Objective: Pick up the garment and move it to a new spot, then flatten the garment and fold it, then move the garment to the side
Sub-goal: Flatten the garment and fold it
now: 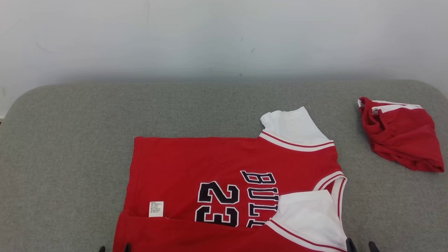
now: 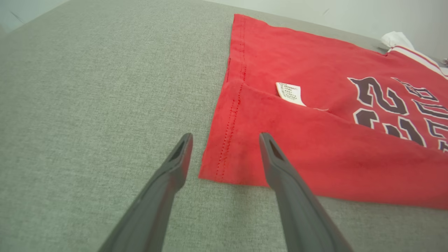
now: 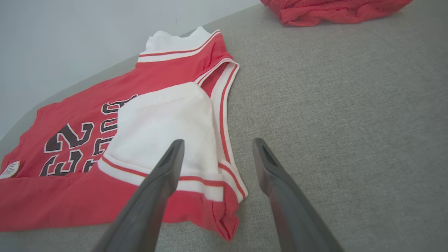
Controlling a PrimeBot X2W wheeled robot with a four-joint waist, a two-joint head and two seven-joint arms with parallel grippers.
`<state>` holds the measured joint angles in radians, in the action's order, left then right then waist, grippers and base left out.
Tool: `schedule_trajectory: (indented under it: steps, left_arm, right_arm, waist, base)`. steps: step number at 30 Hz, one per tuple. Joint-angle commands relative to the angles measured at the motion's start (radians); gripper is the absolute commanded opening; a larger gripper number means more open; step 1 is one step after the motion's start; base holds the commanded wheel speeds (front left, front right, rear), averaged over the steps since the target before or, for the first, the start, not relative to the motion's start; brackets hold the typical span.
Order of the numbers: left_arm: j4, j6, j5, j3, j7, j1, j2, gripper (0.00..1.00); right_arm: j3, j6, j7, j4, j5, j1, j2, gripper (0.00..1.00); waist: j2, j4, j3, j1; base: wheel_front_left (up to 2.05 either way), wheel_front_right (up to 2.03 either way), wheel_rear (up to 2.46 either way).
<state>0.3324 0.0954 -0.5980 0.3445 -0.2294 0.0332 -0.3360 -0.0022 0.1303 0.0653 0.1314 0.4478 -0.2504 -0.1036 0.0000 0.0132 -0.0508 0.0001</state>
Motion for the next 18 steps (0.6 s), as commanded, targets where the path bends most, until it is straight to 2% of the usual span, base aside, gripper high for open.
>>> schedule_trajectory:
  steps: [1, 5, 10, 13, 18]
  left_arm:
    - [-0.013, 0.001, -0.003, -0.009, -0.010, 0.019, 0.009, 1.00]
    - [-0.094, 0.029, 0.050, -0.043, -0.034, 0.035, 0.003, 1.00]
    - [-0.191, 0.043, 0.145, -0.103, -0.036, 0.023, 0.033, 1.00]
    - [-0.225, 0.026, 0.195, -0.144, -0.035, 0.019, 0.061, 1.00]
    - [-0.169, -0.026, 0.221, -0.187, -0.036, -0.033, 0.103, 1.00]
  right_arm:
    - [-0.008, 0.001, 0.016, -0.007, -0.011, -0.012, 0.005, 1.00]
    - [-0.020, 0.001, 0.093, -0.023, -0.047, -0.008, 0.018, 1.00]
    - [-0.015, 0.001, 0.163, -0.026, -0.078, 0.037, 0.031, 1.00]
    - [-0.015, 0.001, 0.185, -0.016, -0.078, 0.059, 0.043, 1.00]
    - [0.027, 0.001, 0.198, 0.021, -0.131, 0.144, 0.047, 1.00]
  waist:
    - [0.0000, 0.001, 0.001, -0.0001]
    - [0.0000, 0.004, 0.001, -0.0001]
    - [0.0000, -0.003, -0.004, -0.0001]
    - [0.0000, -0.009, -0.008, -0.0001]
    - [0.0000, -0.024, -0.025, -0.0001]
  base:
    - [0.00, 0.00, 0.00]
    - [0.00, 0.00, 0.00]
    - [0.00, 0.00, 0.00]
    - [0.00, 0.00, 0.00]
    - [0.00, 0.00, 0.00]
